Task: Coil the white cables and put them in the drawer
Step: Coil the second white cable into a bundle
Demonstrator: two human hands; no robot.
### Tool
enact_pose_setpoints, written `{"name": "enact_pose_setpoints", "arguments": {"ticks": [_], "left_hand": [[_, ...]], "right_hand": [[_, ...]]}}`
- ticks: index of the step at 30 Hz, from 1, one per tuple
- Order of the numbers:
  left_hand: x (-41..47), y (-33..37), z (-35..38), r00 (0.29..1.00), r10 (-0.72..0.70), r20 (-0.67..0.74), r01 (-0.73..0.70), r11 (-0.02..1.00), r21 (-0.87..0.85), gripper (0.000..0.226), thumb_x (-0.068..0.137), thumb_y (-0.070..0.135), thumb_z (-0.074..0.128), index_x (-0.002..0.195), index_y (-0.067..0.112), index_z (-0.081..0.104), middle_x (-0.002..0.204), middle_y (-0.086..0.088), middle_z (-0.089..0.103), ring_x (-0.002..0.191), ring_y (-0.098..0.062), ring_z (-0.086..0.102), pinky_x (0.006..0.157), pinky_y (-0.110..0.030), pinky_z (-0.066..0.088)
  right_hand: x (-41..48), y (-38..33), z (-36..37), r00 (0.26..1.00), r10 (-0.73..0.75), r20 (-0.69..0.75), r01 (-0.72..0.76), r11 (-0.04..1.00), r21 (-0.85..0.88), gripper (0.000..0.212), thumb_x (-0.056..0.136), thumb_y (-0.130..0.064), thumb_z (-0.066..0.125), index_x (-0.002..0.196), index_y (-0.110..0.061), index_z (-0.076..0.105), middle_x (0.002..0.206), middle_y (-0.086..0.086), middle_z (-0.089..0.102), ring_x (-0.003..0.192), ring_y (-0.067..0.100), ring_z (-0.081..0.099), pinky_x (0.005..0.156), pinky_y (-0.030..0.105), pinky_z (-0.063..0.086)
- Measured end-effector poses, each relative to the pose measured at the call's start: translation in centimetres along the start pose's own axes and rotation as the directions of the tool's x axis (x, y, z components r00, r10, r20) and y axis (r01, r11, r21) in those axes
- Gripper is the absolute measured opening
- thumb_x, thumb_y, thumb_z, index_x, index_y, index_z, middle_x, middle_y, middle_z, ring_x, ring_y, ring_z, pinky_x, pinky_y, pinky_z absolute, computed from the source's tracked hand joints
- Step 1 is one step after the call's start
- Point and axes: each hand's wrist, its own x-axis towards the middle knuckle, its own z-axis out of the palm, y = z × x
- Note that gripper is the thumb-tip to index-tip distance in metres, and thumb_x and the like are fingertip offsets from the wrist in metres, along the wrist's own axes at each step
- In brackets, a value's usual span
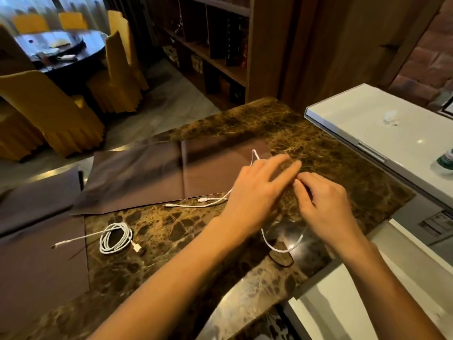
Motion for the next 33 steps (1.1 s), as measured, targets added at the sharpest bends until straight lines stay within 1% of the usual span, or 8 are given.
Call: {"name": "enact_pose_setpoints", "arguments": {"ticks": [3,5,10,13,16,24,28,33], "left_hand": [[0.2,-1.0,0.0,0.999,0.04,-0.006,-0.04,0.999,0.027,0.036,0.086,0.019,0.073,0.122,0.016,0.069,0.114,-0.003,0.072,0.101,-0.028,0.063,0.073,-0.045,0.052],[0.0,-2.2,-0.5,0.999,0.029,-0.017,-0.029,0.999,0.026,0.033,0.083,0.017,0.072,0.116,0.013,0.071,0.108,-0.006,0.073,0.097,-0.031,0.064,0.071,-0.044,0.054],[0.0,-6.5,-1.3,0.981,-0.191,-0.032,0.191,0.982,0.012,0.042,0.082,0.024,0.051,0.118,0.012,0.071,0.112,-0.007,0.073,0.1,-0.033,0.064,0.081,-0.048,0.055],[-0.4,-6.5,-1.2,0.963,-0.269,-0.029,0.27,0.963,0.011,0.047,0.081,0.023,0.055,0.125,0.015,0.069,0.122,-0.005,0.071,0.108,-0.032,0.062,0.087,-0.049,0.054],[-0.5,-3.5,-1.0,0.994,-0.104,0.024,0.105,0.994,-0.014,0.056,0.081,0.02,0.067,0.137,0.018,0.06,0.134,-0.001,0.065,0.115,-0.029,0.059,0.089,-0.045,0.052],[0.5,-3.1,-1.2,0.995,0.051,-0.088,-0.04,0.993,0.115,0.024,0.095,0.024,0.061,0.114,0.015,0.072,0.104,-0.006,0.07,0.089,-0.028,0.062,0.07,-0.041,0.053],[1.0,-6.0,-0.9,0.992,-0.102,-0.072,0.113,0.978,0.174,0.025,0.09,0.019,0.068,0.114,0.014,0.072,0.104,-0.006,0.069,0.086,-0.03,0.061,0.065,-0.039,0.053],[0.5,-7.6,-1.2,0.948,-0.31,-0.072,0.316,0.944,0.092,0.035,0.088,0.016,0.069,0.123,0.017,0.07,0.117,-0.005,0.068,0.101,-0.03,0.06,0.075,-0.047,0.057]], "right_hand": [[0.1,-0.7,-0.3,0.994,0.096,0.053,-0.102,0.988,0.119,0.019,0.101,-0.019,0.054,0.096,-0.019,0.072,0.087,-0.006,0.071,0.077,0.006,0.06,0.069,0.008,0.042],[-0.1,-0.7,-0.3,0.972,0.202,0.121,-0.228,0.936,0.268,0.024,0.102,-0.024,0.051,0.09,-0.023,0.071,0.079,-0.007,0.07,0.074,0.009,0.062,0.068,0.024,0.047],[-0.2,-1.2,-0.3,0.879,0.324,0.35,-0.47,0.456,0.756,0.031,0.105,-0.013,0.042,0.082,-0.008,0.062,0.057,-0.003,0.038,0.052,0.012,0.038,0.052,0.028,0.037],[0.0,-1.1,0.3,0.885,0.341,0.316,-0.462,0.573,0.677,0.035,0.105,-0.018,0.044,0.076,-0.021,0.064,0.059,-0.003,0.039,0.053,0.01,0.037,0.05,0.028,0.034],[0.8,-1.1,1.0,0.926,0.32,0.202,-0.377,0.741,0.555,0.032,0.099,-0.027,0.048,0.072,-0.027,0.065,0.067,-0.006,0.056,0.065,0.009,0.051,0.065,0.035,0.044],[1.2,-1.9,0.2,0.94,0.264,0.216,-0.34,0.783,0.521,0.028,0.096,-0.029,0.05,0.073,-0.027,0.065,0.068,-0.013,0.059,0.07,0.008,0.053,0.071,0.043,0.045],[0.9,-1.7,-0.7,0.93,0.272,0.249,-0.364,0.785,0.501,0.027,0.102,-0.019,0.05,0.084,-0.021,0.069,0.054,-0.022,0.054,0.055,-0.003,0.048,0.06,0.025,0.034],[-0.1,-0.7,-1.7,0.922,0.293,0.254,-0.382,0.795,0.471,0.027,0.101,-0.023,0.05,0.082,-0.022,0.069,0.052,-0.012,0.046,0.051,0.005,0.041,0.056,0.027,0.032]]}}
